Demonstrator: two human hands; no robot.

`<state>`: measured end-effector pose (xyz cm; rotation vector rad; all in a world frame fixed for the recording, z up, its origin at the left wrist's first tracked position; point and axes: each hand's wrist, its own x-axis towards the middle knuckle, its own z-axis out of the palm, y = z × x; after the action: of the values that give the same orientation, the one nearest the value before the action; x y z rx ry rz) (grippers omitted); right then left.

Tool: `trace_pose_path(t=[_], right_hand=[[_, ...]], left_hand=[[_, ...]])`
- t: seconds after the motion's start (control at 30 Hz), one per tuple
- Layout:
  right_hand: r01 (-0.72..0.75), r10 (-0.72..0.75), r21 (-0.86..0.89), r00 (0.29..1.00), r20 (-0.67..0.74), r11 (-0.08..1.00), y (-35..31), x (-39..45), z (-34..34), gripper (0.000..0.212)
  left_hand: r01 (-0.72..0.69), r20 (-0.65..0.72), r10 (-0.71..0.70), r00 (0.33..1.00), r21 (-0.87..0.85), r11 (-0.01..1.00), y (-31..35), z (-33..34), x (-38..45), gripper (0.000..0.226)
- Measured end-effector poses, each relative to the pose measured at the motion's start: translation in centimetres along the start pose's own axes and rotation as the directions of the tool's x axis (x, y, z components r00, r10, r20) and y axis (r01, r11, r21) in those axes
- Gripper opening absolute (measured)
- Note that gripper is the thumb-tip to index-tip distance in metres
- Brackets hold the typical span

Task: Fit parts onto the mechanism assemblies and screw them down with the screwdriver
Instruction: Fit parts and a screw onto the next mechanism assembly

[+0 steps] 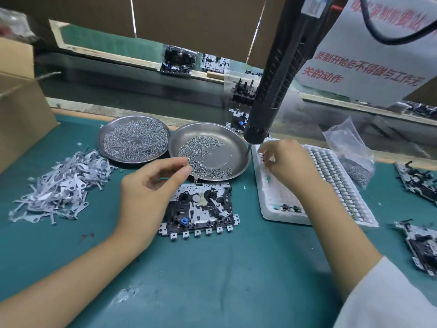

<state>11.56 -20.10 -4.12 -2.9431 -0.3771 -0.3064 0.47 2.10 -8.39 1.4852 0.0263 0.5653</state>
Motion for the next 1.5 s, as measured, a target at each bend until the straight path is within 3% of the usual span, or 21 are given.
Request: trace_pose_path(t=[0.13,0.27,0.4,0.47,0.53,0.6,0.67,0.7,0.9,1.0,1.5], right_hand=[[0.033,-0.029,-0.115,0.999,0.032,0.993,-0.2,0.5,-0.3,0.038],[0.063,-0.062,-0.104,0.998,0.019,0.993,0.0,-0.1,-0.4,0.032],[0.044,-0.038,0.086,0.996,-0.076,0.995,-0.2,-1.0,-1.9,0.036],[-0.04,0.045,0.297,0.999,-0.011,0.954,-0.1,-2.3,-3.0,0.025],[-0.124,0.046,0.581,0.988,0.147,0.805,-0.6,-4.2,-4.0,0.02],[-0.166,-0.038,0.828,0.975,0.22,0.536,-2.1,-5.9,-3.9,0.017],[-0.181,-0.066,0.939,0.976,0.208,0.294,-4.0,-6.9,-2.6,0.015],[-0.187,-0.062,0.956,0.977,0.205,0.226,-4.8,-7.3,-1.8,0.014],[-0.194,-0.055,0.977,0.978,0.199,0.092,-6.7,-8.0,0.5,0.022],[-0.196,0.0,0.975,0.98,0.197,0.104,-6.8,-7.9,0.7,0.026],[-0.167,-0.04,0.979,0.984,0.173,0.121,-6.8,-8.1,1.2,0.016]], left_hand=[[-0.003,0.038,0.003,0.999,0.009,1.0,0.2,0.1,-0.4,0.016],[-0.022,0.065,0.021,0.998,0.014,1.0,0.2,0.2,-0.5,0.018],[-0.041,0.093,0.038,0.995,0.031,0.999,0.2,0.3,-0.6,0.018],[-0.047,0.103,0.043,0.994,0.035,0.998,0.3,0.3,-0.6,0.018],[-0.051,0.114,0.046,0.992,0.04,0.998,0.2,0.4,-0.6,0.018],[-0.052,0.134,0.046,0.99,0.047,0.998,0.1,0.4,-0.7,0.019],[-0.048,0.153,0.04,0.987,0.045,0.998,0.0,0.3,-0.8,0.021],[-0.047,0.163,0.039,0.986,0.046,0.998,0.0,0.3,-0.9,0.021],[-0.041,0.235,0.028,0.972,0.052,0.998,-0.3,0.3,-0.9,0.018],[-0.038,0.254,0.023,0.967,0.053,0.998,-0.3,0.4,-0.9,0.019],[-0.064,0.286,0.043,0.957,0.061,0.996,-0.4,0.4,-1.0,0.014]])
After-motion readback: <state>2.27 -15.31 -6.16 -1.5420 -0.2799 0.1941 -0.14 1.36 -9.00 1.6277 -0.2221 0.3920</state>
